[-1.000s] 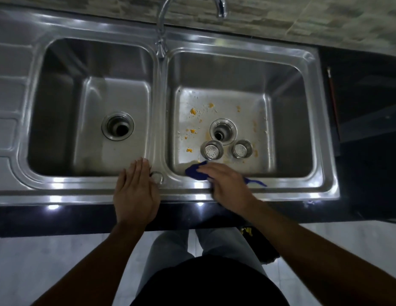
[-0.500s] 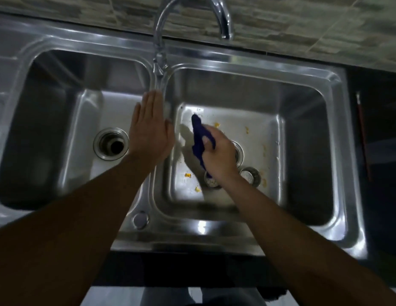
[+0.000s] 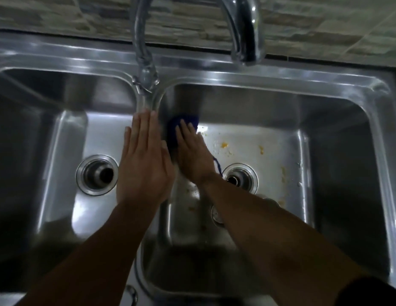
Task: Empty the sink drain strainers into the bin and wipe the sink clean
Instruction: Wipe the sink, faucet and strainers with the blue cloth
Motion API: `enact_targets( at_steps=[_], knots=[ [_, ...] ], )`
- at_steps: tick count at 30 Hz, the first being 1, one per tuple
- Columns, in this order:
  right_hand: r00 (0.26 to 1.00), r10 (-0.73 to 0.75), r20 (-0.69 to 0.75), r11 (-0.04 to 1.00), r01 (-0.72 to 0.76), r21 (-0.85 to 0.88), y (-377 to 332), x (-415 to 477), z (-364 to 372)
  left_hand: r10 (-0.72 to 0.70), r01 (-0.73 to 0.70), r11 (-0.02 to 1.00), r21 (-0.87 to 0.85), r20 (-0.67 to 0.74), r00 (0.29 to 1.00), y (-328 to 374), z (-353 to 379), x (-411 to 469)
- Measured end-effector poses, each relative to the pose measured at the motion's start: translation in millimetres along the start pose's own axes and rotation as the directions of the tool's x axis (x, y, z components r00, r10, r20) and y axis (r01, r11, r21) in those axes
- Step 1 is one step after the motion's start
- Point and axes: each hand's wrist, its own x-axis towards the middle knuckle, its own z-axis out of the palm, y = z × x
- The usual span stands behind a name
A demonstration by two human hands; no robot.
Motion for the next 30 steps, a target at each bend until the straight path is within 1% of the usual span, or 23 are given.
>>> enact_targets(
  at_steps=[2, 5, 7, 8, 10, 12, 13, 14, 15, 16, 17, 18, 19, 20, 21, 22, 23, 24, 25, 26, 28, 30],
  knots=[
    [0.999, 0.051, 0.011, 0.998, -0.051, -0.037, 28, -14, -9, -0.002, 0.002, 1.0, -0.017, 0.002, 1.0, 2, -3, -1],
    [0.984, 0.172, -0.032, 0.975, -0.175, -0.138, 85, -46, -34, -0.001, 0.001, 0.999, -0.034, -0.004, 1.0, 3, -5, -1],
    [0.957, 0.288, -0.028, 0.945, -0.289, -0.153, 121, -68, -52, -0.003, 0.003, 1.0, -0.028, -0.007, 1.0, 3, -5, -1],
    [0.931, 0.363, -0.036, 0.92, -0.364, -0.145, 133, -75, -59, -0.001, 0.0, 1.0, -0.021, -0.004, 1.0, 3, -5, -1],
    [0.842, 0.535, -0.07, 0.836, -0.539, -0.103, 136, -78, -66, 0.004, -0.004, 1.0, -0.006, 0.002, 1.0, 3, -4, -1],
    [0.727, 0.679, -0.102, 0.729, -0.684, -0.027, 113, -60, -64, 0.004, -0.004, 1.0, 0.012, -0.005, 1.0, 3, -3, -1],
    [0.678, 0.73, -0.087, 0.682, -0.731, 0.023, 96, -47, -62, 0.003, -0.003, 1.0, 0.016, -0.009, 1.0, 4, -3, -1],
    [0.655, 0.753, -0.061, 0.658, -0.751, 0.053, 77, -34, -60, 0.0, 0.0, 1.0, 0.014, -0.01, 1.0, 4, -3, -1],
    [0.669, 0.742, -0.044, 0.67, -0.74, 0.051, 58, -25, -55, -0.001, 0.001, 1.0, 0.009, -0.007, 1.0, 4, -3, -1],
    [0.715, 0.698, -0.03, 0.716, -0.697, 0.039, 42, -19, -48, -0.001, 0.001, 1.0, 0.003, -0.003, 1.0, 5, -3, -1],
    [0.78, 0.626, -0.015, 0.78, -0.624, 0.052, 26, -14, -39, 0.0, 0.0, 1.0, -0.002, 0.002, 1.0, 5, -3, -1],
    [0.853, 0.522, 0.007, 0.85, -0.522, 0.068, 11, -11, -30, 0.001, -0.001, 1.0, -0.006, 0.007, 1.0, 5, -4, -1],
    [0.923, 0.382, 0.039, 0.921, -0.384, 0.058, -2, -11, -22, 0.002, -0.002, 1.0, -0.008, 0.011, 1.0, 5, -4, -1],
    [0.97, 0.227, 0.082, 0.973, -0.229, 0.019, -11, -10, -16, 0.002, -0.002, 1.0, -0.009, 0.013, 1.0, 5, -4, -1],
    [0.988, 0.083, 0.128, 0.996, -0.081, -0.024, -13, -9, -13, 0.001, -0.001, 1.0, -0.011, 0.012, 1.0, 5, -4, -2],
    [0.984, -0.042, 0.176, 0.997, 0.052, -0.055, -7, -8, -14, 0.001, -0.001, 1.0, -0.016, 0.01, 1.0, 5, -5, -2],
    [0.968, -0.131, 0.213, 0.985, 0.152, -0.087, 6, -7, -19, 0.003, -0.003, 1.0, -0.024, 0.008, 1.0, 5, -5, -2],
    [0.956, -0.192, 0.22, 0.967, 0.222, -0.123, 23, -10, -25, 0.008, -0.008, 0.999, -0.032, 0.004, 1.0, 5, -6, -2],
    [0.953, -0.218, 0.21, 0.958, 0.249, -0.139, 43, -17, -31, 0.014, -0.014, 0.999, -0.033, -0.002, 1.0, 4, -6, -2],
    [0.964, -0.192, 0.184, 0.967, 0.218, -0.131, 65, -27, -38, 0.021, -0.021, 0.999, -0.027, -0.008, 1.0, 4, -6, -2],
    [0.991, -0.051, 0.126, 0.98, 0.073, -0.184, 115, -53, -51, 0.031, -0.031, 0.999, -0.017, -0.011, 0.999, 4, -5, -1],
    [0.985, 0.137, 0.101, 0.953, -0.103, -0.284, 168, -79, -66, 0.023, -0.023, 1.0, -0.016, -0.014, 1.0, 4, -6, -1]
  ],
)
